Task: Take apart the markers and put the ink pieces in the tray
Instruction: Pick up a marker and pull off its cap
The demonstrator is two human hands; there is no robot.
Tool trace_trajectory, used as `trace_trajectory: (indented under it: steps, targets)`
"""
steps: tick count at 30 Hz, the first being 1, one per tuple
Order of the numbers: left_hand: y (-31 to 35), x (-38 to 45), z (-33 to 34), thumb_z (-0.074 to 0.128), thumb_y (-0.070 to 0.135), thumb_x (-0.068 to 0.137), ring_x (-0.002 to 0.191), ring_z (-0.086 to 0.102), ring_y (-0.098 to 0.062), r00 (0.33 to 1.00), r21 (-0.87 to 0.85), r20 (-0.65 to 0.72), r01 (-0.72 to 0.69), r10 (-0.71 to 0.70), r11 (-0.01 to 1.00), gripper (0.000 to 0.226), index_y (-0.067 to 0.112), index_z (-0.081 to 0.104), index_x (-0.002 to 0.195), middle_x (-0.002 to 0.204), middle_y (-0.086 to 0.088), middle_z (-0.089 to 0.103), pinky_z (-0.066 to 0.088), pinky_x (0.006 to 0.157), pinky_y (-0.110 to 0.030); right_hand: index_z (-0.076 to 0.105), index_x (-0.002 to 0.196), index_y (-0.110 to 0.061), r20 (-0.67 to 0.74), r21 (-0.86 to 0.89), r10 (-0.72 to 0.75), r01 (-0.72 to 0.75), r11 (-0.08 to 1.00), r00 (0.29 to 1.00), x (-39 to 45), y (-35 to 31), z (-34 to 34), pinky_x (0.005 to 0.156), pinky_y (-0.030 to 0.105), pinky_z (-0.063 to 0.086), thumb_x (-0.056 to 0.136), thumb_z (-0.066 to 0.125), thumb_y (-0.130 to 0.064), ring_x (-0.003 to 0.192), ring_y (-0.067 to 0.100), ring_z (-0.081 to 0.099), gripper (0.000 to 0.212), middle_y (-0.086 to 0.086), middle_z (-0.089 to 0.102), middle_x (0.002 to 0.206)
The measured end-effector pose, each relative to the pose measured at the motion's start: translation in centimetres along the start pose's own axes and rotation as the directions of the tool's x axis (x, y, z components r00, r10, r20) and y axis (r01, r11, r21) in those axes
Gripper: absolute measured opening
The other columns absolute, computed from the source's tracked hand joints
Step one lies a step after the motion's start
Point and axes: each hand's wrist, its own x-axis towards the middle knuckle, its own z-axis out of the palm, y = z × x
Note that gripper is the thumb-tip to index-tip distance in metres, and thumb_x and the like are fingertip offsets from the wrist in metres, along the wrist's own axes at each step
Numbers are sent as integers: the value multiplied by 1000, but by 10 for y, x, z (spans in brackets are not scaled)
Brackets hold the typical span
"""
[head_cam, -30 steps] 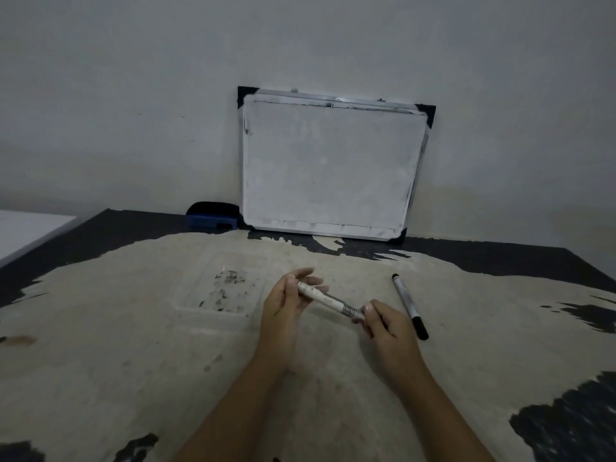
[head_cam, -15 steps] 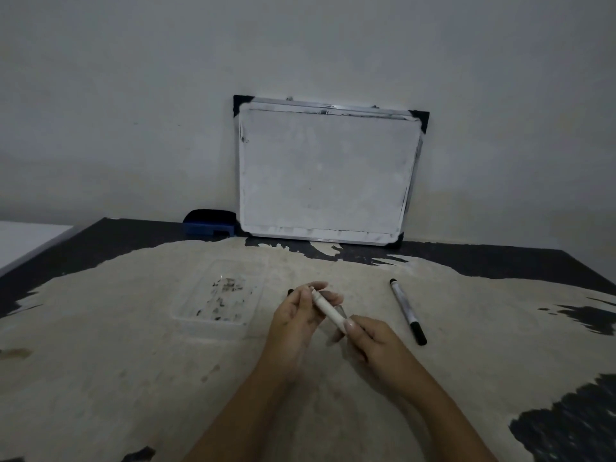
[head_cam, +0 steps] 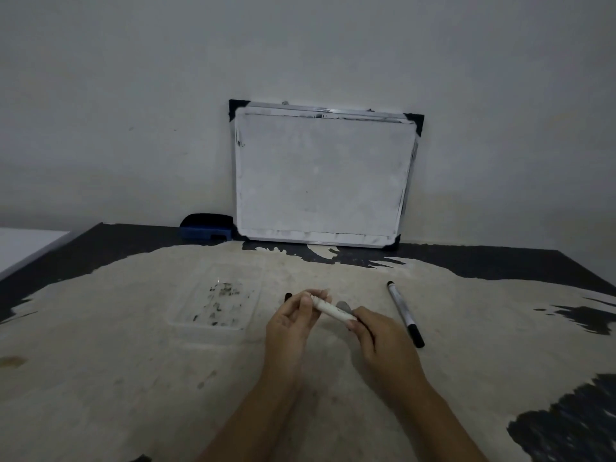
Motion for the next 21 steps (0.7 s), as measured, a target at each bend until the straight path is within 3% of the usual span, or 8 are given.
trace_trajectory:
  steps: [3, 8, 14, 16, 19, 21]
  targets:
    - [-1, -2, 2, 59, 35, 74, 103, 64, -33, 998, 37, -61, -4, 6, 999, 35, 6, 69, 92, 104, -19, 69, 45, 98, -54, 65, 83, -15, -84, -33, -62, 59, 998, 995, 2, 2, 2, 61, 31, 47, 89, 38, -37, 63, 16, 57, 35, 1, 65, 69]
    - [0, -8, 7, 57, 39, 74, 94, 68, -32, 988, 120, -151, -21, 40, 993, 35, 12, 71, 89, 96, -15, 73, 52, 89, -50, 67, 83, -14, -180, -151, -191, 165, 975, 965, 5, 8, 4, 54, 35, 52, 87, 41, -31, 58, 16, 58, 31, 0, 67, 66]
    - [-1, -13, 13, 57, 30, 85, 81, 71, -25, 951, 188, -298, -30, 86, 982, 25, 9, 72, 87, 84, -13, 75, 57, 79, -45, 68, 84, -13, -239, -303, -296, 218, 928, 925, 6, 4, -2, 61, 29, 51, 84, 45, -28, 59, 16, 58, 27, 0, 66, 67]
    - [-1, -10, 9, 56, 33, 86, 77, 71, -23, 932, 164, -358, 10, 50, 986, 28, 10, 72, 81, 80, -12, 75, 59, 71, -36, 66, 83, -15, -214, -296, -290, 222, 929, 933, 6, 6, -3, 62, 28, 50, 84, 45, -28, 60, 15, 58, 25, -1, 65, 68]
    - [5, -5, 4, 53, 29, 88, 82, 71, -17, 951, 55, -309, -1, 18, 998, 26, 10, 70, 84, 87, -10, 75, 59, 70, -24, 63, 83, -18, -178, -200, -184, 148, 969, 967, 4, 14, -5, 58, 14, 41, 85, 52, -25, 59, 9, 53, 13, -4, 62, 68]
    - [6, -5, 4, 53, 28, 89, 86, 68, -12, 958, 184, -273, -41, 91, 982, 23, 11, 68, 92, 92, -5, 72, 56, 72, -17, 61, 82, -18, -196, -159, -103, 72, 985, 975, 4, 19, -6, 57, 8, 32, 82, 65, -18, 60, 6, 49, 4, -4, 60, 70]
